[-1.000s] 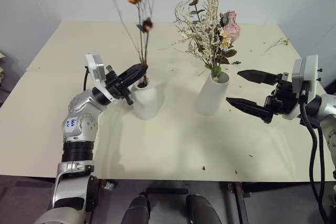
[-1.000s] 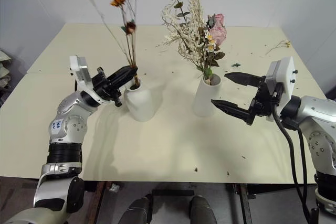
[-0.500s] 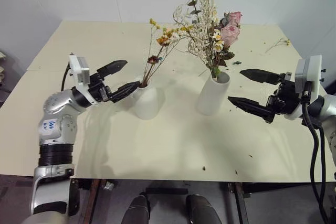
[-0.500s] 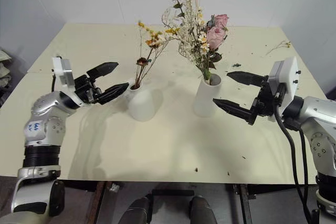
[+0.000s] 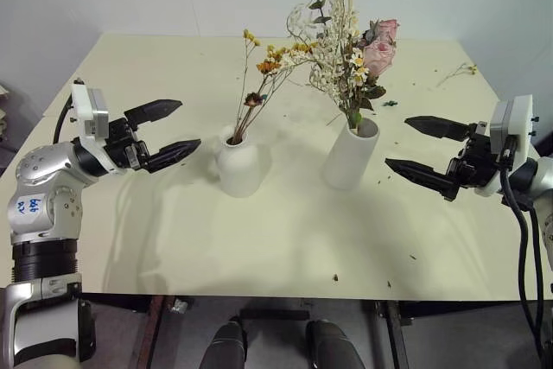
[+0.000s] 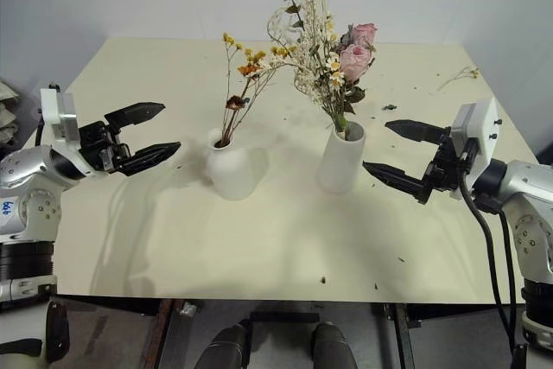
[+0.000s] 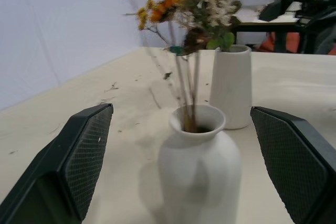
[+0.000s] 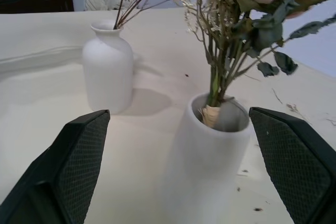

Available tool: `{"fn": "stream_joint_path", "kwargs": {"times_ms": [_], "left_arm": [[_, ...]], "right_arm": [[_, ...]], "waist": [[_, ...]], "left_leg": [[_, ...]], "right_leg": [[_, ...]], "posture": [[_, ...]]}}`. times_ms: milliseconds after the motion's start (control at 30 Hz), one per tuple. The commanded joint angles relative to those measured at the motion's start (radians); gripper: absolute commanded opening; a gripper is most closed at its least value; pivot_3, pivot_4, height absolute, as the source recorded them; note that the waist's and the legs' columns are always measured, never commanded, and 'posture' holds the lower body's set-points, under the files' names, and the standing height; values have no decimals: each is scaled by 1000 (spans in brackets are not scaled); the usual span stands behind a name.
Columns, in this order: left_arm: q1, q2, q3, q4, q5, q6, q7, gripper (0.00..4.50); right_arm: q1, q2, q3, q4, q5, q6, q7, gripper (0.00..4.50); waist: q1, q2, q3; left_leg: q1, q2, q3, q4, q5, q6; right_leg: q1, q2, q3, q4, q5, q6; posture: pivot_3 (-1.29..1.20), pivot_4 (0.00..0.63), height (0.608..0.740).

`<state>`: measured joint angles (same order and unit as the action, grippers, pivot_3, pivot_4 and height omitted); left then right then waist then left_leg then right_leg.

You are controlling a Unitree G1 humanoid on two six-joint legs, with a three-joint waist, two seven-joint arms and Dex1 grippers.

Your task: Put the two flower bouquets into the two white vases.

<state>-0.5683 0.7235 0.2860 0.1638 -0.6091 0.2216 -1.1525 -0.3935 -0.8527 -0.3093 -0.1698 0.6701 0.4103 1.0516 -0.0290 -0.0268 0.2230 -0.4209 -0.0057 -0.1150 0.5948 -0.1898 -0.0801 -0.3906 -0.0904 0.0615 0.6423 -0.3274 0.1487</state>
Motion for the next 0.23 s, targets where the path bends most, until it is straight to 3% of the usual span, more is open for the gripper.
{"fn": "stream_joint_path", "kwargs": {"times_ms": [33, 233], "left_arm": [[16, 30, 38, -58, -32, 17, -8, 4480], [-2, 64, 44, -9, -17, 0, -46, 4480]], "right_arm": [[-16, -34, -15, -11, 2, -22, 46, 4500], [-18, -58, -15, 6, -14, -31, 91, 4500]], "waist": [[-1, 0, 0], [0, 0, 0]], "left_leg": [[0, 0, 0, 0, 0, 0], [0, 0, 0, 0, 0, 0]], "right_leg": [[0, 0, 0, 0, 0, 0], [0, 1, 0, 0, 0, -1]], "posture": [[0, 150, 740], [0, 150, 740]]}}
